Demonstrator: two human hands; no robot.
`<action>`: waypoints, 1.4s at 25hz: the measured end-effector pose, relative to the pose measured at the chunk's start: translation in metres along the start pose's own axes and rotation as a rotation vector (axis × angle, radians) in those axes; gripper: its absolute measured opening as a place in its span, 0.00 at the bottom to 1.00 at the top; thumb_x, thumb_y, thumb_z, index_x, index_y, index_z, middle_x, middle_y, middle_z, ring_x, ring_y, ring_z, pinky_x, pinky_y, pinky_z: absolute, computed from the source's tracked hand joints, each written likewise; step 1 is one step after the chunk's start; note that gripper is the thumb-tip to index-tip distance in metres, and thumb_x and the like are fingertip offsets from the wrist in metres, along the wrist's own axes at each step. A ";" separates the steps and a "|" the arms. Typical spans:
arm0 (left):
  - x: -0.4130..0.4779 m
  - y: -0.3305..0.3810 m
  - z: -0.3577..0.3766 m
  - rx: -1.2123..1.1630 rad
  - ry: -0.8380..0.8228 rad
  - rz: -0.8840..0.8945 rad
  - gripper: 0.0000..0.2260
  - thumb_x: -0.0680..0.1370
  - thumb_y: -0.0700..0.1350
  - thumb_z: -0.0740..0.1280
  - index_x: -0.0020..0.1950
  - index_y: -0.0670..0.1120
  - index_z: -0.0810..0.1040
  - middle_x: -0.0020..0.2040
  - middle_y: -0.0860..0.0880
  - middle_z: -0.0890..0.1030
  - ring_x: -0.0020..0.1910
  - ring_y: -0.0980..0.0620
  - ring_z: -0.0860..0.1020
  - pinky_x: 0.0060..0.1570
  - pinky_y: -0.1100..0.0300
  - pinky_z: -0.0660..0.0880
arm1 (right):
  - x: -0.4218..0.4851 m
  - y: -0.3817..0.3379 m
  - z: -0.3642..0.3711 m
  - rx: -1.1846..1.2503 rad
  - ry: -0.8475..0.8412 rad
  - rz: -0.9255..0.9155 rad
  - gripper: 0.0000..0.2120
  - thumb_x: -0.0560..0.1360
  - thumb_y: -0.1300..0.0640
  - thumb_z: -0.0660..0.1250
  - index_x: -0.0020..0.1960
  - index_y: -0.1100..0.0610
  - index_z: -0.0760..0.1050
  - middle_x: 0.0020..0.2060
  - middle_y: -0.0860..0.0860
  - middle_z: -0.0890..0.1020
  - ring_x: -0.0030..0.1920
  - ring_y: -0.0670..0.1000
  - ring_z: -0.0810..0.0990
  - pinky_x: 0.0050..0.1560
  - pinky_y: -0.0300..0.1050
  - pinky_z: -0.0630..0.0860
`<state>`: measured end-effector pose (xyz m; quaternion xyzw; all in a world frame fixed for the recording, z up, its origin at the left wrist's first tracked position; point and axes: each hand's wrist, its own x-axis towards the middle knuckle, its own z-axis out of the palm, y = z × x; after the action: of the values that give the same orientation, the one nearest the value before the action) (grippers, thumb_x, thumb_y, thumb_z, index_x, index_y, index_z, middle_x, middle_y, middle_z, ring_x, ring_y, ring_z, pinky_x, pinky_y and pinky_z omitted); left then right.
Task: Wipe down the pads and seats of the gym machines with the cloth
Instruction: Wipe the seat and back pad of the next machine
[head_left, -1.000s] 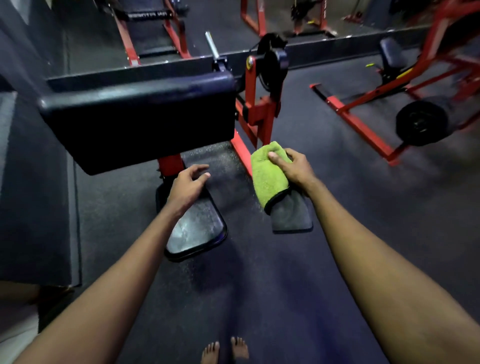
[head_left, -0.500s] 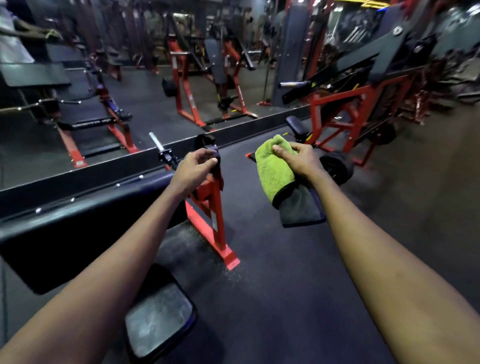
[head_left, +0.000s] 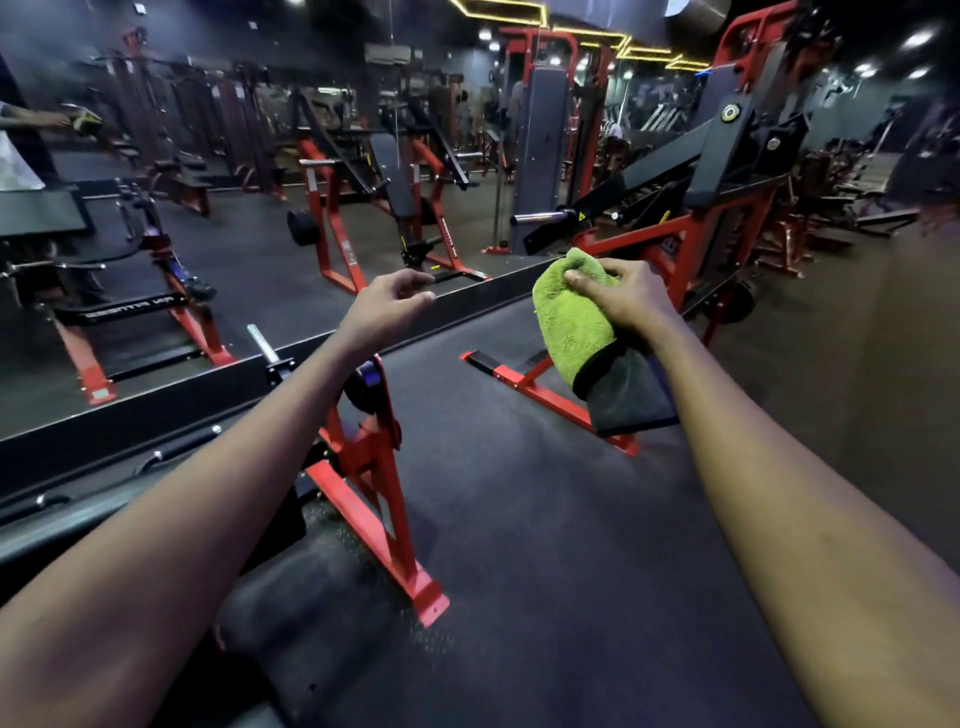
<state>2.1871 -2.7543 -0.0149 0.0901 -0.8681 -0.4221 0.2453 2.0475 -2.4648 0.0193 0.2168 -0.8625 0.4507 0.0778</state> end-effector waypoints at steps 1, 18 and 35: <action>0.018 0.001 0.007 0.027 -0.012 0.005 0.17 0.76 0.51 0.69 0.64 0.50 0.81 0.57 0.52 0.84 0.58 0.55 0.80 0.62 0.60 0.73 | 0.019 0.004 -0.005 -0.005 0.001 -0.008 0.28 0.69 0.31 0.73 0.64 0.45 0.81 0.57 0.51 0.85 0.60 0.52 0.82 0.60 0.46 0.77; 0.384 -0.124 0.097 0.125 -0.066 -0.008 0.24 0.68 0.62 0.64 0.61 0.57 0.81 0.56 0.55 0.84 0.58 0.55 0.81 0.64 0.53 0.76 | 0.380 0.074 0.097 -0.026 -0.014 0.021 0.29 0.72 0.36 0.74 0.69 0.48 0.78 0.65 0.54 0.82 0.65 0.54 0.79 0.59 0.40 0.71; 0.793 -0.278 0.177 0.118 -0.001 -0.086 0.13 0.78 0.47 0.69 0.64 0.51 0.81 0.57 0.53 0.84 0.57 0.55 0.80 0.61 0.61 0.73 | 0.806 0.188 0.273 0.003 -0.062 0.020 0.26 0.73 0.34 0.72 0.66 0.45 0.80 0.61 0.54 0.84 0.64 0.58 0.79 0.54 0.43 0.72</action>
<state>1.3993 -3.0948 -0.0461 0.1415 -0.8870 -0.3802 0.2207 1.2599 -2.8372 -0.0132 0.2223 -0.8659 0.4458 0.0462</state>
